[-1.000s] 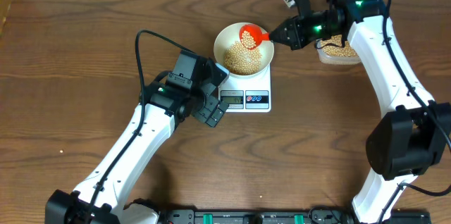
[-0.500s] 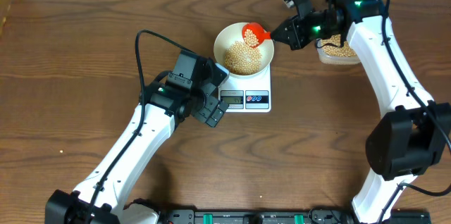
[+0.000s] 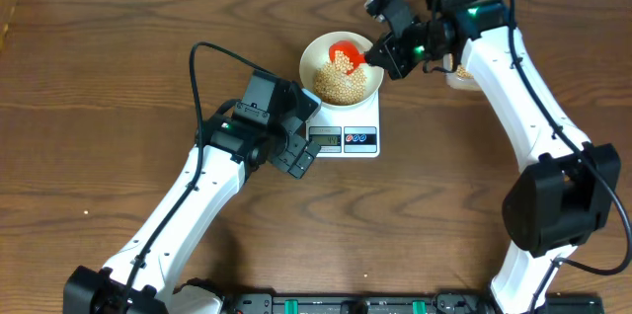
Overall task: Scoop item into bowl and weigh 50g on scale
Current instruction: 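Tip the scoop slowly to add soybeans into the bowl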
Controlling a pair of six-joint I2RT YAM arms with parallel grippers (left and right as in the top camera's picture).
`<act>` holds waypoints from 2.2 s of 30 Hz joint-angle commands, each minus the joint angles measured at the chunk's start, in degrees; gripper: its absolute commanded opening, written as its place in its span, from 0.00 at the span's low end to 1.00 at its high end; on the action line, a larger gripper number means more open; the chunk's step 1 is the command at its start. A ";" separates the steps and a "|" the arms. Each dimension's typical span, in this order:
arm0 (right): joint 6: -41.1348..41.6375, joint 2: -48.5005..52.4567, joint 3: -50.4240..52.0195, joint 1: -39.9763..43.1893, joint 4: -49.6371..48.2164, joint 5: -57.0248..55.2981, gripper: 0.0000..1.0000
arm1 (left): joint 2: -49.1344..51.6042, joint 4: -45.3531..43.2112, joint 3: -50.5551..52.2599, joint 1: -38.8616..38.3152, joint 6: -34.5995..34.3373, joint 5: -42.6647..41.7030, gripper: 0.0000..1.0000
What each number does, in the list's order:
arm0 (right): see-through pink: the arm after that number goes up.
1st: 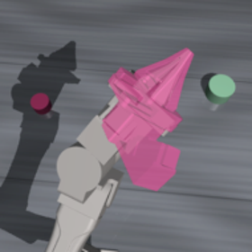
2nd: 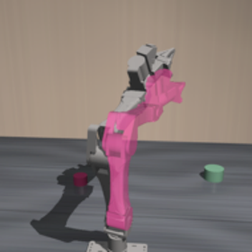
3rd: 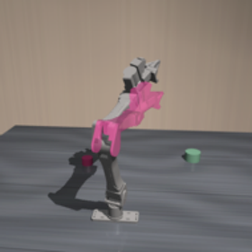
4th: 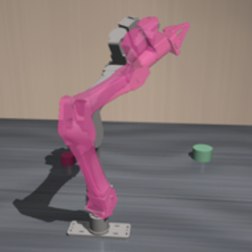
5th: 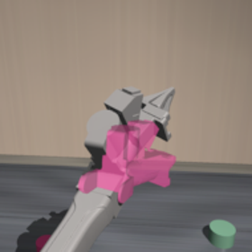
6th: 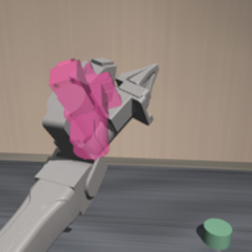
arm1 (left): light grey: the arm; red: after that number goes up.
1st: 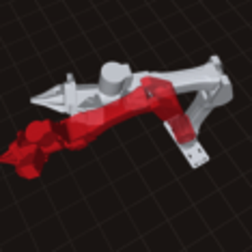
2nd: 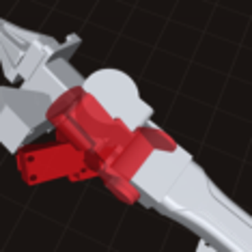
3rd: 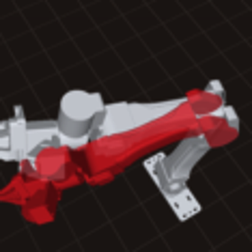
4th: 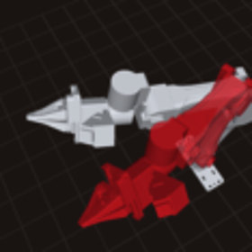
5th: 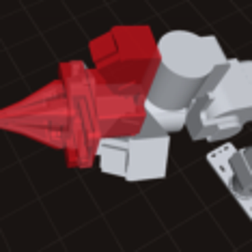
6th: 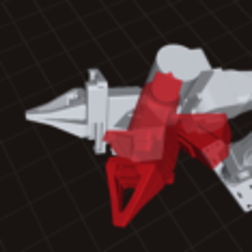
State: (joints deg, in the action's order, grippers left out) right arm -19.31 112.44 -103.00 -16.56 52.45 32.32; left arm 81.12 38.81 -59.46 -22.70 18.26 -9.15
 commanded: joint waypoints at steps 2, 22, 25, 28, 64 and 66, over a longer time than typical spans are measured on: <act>-2.19 -1.22 0.00 -1.25 -0.31 -2.43 0.01 | 0.02 0.15 0.44 0.13 0.55 -0.74 0.98; 1.73 -1.22 0.00 2.99 -0.90 7.17 0.01 | 0.02 0.15 0.44 0.13 0.55 -0.74 0.98; 1.73 -1.22 0.00 3.23 -0.85 7.28 0.01 | 0.02 0.17 0.44 0.13 0.55 -0.74 0.98; 1.70 -1.22 0.00 3.21 -0.90 7.28 0.01 | 0.02 0.15 0.44 0.13 0.55 -0.74 0.98; 1.49 -1.25 -0.07 -1.66 -0.85 -2.19 0.01 | 0.02 0.15 0.44 0.13 0.55 -0.74 0.98; 1.46 -1.25 -0.07 -1.66 -0.87 -2.19 0.01 | 0.02 0.15 0.44 0.13 0.55 -0.74 0.98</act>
State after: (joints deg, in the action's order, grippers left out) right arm -18.39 112.44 -103.00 -17.96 51.68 30.55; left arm 81.12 38.79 -59.46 -22.70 18.26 -9.15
